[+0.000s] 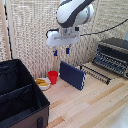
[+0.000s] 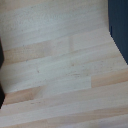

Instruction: Gently maneuver your gripper in the book's direction. Confidently hold the book by angling your gripper properly. Relocate the book to the caddy. Pinpoint the back pocket of the caddy and set the book down inside it.

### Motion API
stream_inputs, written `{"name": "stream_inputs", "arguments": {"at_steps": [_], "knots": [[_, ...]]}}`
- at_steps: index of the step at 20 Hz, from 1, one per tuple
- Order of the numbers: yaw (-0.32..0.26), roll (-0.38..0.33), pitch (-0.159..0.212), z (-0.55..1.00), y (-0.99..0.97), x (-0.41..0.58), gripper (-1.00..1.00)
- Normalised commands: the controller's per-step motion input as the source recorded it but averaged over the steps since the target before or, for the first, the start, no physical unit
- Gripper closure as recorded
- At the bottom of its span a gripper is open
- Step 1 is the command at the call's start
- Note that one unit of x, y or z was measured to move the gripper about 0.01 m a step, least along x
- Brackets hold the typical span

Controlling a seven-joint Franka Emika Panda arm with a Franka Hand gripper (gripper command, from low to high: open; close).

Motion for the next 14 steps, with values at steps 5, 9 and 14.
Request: {"name": "stream_inputs", "arguments": {"at_steps": [5,9,14], "knots": [[0.174,0.000,-0.018,-0.14,-0.46,0.343,-1.00],[0.227,0.001,-0.009,-0.13,-0.54,0.377,-1.00],[0.202,0.000,-0.002,-0.10,-0.54,0.304,-1.00]]}}
